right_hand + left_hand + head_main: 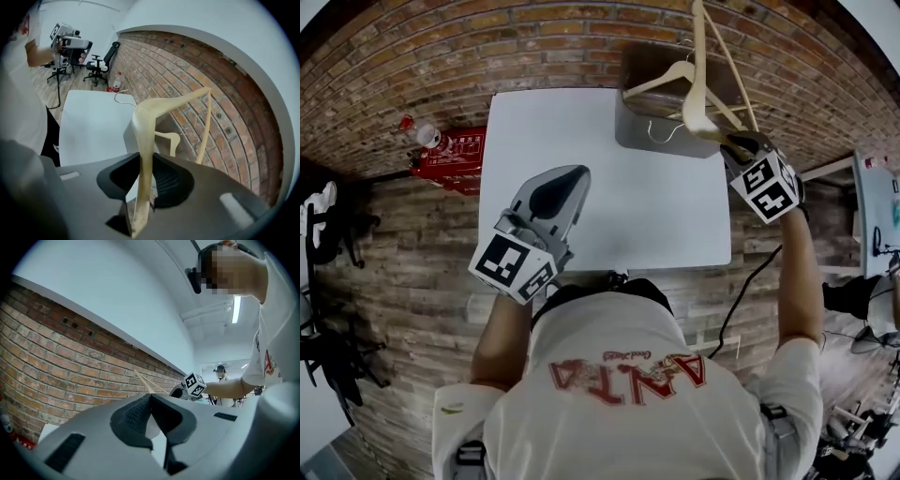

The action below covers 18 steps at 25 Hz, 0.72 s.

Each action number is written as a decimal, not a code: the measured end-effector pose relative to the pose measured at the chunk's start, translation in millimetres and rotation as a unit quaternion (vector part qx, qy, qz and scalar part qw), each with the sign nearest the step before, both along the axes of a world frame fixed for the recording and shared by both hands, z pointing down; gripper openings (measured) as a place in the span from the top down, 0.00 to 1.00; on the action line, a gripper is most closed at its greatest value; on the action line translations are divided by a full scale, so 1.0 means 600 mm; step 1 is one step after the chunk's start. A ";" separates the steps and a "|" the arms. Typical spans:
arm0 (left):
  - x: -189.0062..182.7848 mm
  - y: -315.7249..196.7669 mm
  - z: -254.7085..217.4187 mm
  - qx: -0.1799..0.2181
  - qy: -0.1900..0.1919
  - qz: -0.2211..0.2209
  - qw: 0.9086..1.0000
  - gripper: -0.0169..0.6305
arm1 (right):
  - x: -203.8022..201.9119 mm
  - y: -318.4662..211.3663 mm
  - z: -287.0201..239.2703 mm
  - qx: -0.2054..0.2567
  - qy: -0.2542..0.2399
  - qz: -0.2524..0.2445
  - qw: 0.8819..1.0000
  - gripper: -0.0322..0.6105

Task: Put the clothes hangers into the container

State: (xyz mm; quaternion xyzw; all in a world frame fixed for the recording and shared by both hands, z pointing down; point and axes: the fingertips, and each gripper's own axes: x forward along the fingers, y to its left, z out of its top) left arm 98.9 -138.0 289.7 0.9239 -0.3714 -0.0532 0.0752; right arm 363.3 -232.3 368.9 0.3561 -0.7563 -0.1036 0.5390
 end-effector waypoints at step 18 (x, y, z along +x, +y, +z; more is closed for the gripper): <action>0.004 -0.067 0.051 -0.032 0.036 -0.082 0.995 0.96 | 0.160 -0.175 -0.020 -0.028 0.446 -0.209 0.870 0.82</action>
